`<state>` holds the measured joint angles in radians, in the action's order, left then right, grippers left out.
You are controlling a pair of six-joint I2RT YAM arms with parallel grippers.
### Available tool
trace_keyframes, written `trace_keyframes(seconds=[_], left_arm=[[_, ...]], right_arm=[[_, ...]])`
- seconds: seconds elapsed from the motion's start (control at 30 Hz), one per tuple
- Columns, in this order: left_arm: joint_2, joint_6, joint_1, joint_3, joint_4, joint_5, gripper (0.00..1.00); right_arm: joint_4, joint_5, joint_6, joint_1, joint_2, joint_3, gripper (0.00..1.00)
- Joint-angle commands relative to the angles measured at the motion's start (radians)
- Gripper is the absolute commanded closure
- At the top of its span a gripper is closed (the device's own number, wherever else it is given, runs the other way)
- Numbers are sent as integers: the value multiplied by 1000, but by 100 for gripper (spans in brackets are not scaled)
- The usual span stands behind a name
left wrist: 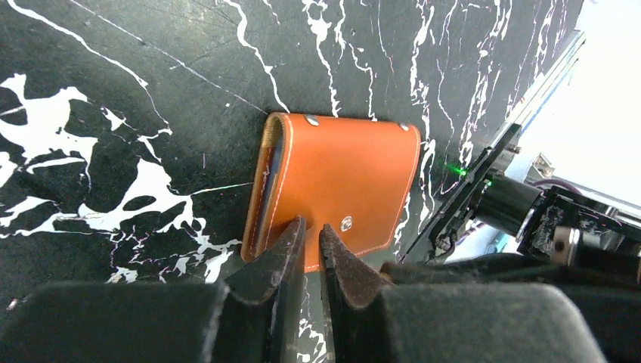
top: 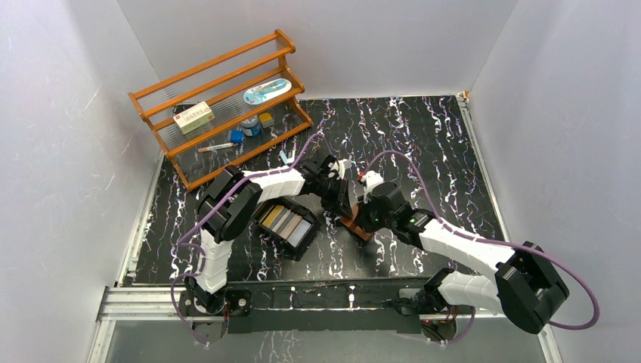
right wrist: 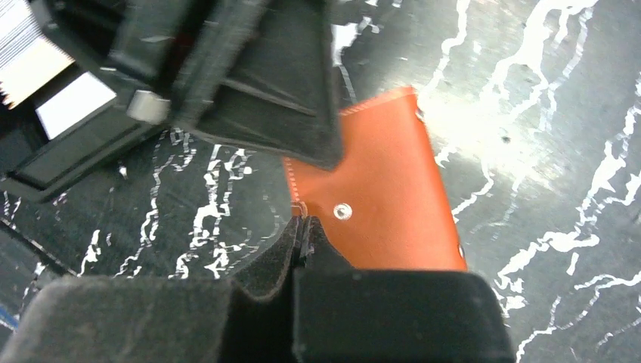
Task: Put the credit cards into the card holder
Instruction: Close the card holder at the center of the board.
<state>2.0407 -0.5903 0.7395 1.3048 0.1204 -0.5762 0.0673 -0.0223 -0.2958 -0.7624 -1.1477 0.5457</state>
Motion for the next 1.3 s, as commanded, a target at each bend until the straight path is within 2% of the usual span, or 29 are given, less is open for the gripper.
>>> trace_keyframes(seconds=[0.0,0.97,1.27], left_arm=[[9,-6,-7,2,21,34,87],[37,44,-11,54,13,-12,84],[-103,-28,-48,32,37,156,72]], right_arm=[[-108,47,-80,89,40,-52,100],[-192,143,18,222,-112,-4,100],[-200,146,6,233,-127,-5,100]])
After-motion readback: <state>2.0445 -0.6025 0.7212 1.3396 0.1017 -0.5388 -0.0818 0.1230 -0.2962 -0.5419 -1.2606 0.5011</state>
